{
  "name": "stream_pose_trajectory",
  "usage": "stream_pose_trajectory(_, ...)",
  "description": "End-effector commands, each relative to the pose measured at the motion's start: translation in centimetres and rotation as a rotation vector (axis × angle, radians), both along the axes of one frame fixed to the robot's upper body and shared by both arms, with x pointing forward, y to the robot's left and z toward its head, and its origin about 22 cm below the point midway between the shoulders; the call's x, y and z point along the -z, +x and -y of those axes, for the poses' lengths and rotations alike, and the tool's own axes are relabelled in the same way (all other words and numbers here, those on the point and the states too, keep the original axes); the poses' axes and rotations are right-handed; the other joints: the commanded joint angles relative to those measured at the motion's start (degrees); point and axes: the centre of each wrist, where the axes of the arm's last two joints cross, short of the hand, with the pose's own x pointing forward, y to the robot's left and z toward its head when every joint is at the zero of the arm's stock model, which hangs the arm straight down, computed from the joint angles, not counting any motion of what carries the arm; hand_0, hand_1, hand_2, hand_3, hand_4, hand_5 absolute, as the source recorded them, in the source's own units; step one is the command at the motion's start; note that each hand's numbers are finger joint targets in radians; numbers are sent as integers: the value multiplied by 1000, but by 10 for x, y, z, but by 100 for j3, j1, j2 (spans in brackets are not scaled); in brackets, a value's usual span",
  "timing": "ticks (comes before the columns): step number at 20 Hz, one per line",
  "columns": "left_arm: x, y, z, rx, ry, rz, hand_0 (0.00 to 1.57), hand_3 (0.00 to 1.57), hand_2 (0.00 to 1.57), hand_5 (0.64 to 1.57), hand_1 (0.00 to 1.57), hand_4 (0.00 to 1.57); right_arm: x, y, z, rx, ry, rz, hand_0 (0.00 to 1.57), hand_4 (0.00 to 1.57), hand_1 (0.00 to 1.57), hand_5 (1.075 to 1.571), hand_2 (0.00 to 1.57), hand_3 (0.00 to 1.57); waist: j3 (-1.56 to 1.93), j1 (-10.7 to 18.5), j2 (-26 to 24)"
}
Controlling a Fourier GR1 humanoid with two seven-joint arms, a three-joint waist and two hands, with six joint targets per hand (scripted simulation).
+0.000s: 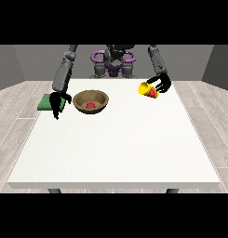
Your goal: Pick the cup and pour the ball into the bowl, then pick the bowl and place it on the pad
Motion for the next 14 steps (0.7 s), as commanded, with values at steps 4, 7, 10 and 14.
stream_pose_trajectory(4, 21, 9, -18, 137, -219, -130, 0, 0, 0, 642, 0, 0, -35, 37, -19, -16, -1, 83, 0, 0, 0, 1569, 0, 0, 54, -219, 505)
stream_pose_trajectory(7, 30, 8, -31, 114, -240, -131, 0, 0, 0, 648, 0, 0, -41, 52, -35, -68, -17, 46, 0, 0, 0, 1571, 0, 0, 62, -435, 342)
stream_pose_trajectory(10, 12, 5, -32, 114, -267, -132, 0, 0, 0, 654, 0, 0, -23, 55, -46, -63, 52, -25, 0, 0, 0, 1569, 0, 0, 73, -415, 197)
stream_pose_trajectory(14, 17, -1, -30, 90, -265, -145, 0, 0, 0, 690, 0, 0, -10, 52, -53, -119, 122, -38, 0, 0, 0, 1569, 0, 0, 77, -669, -68)
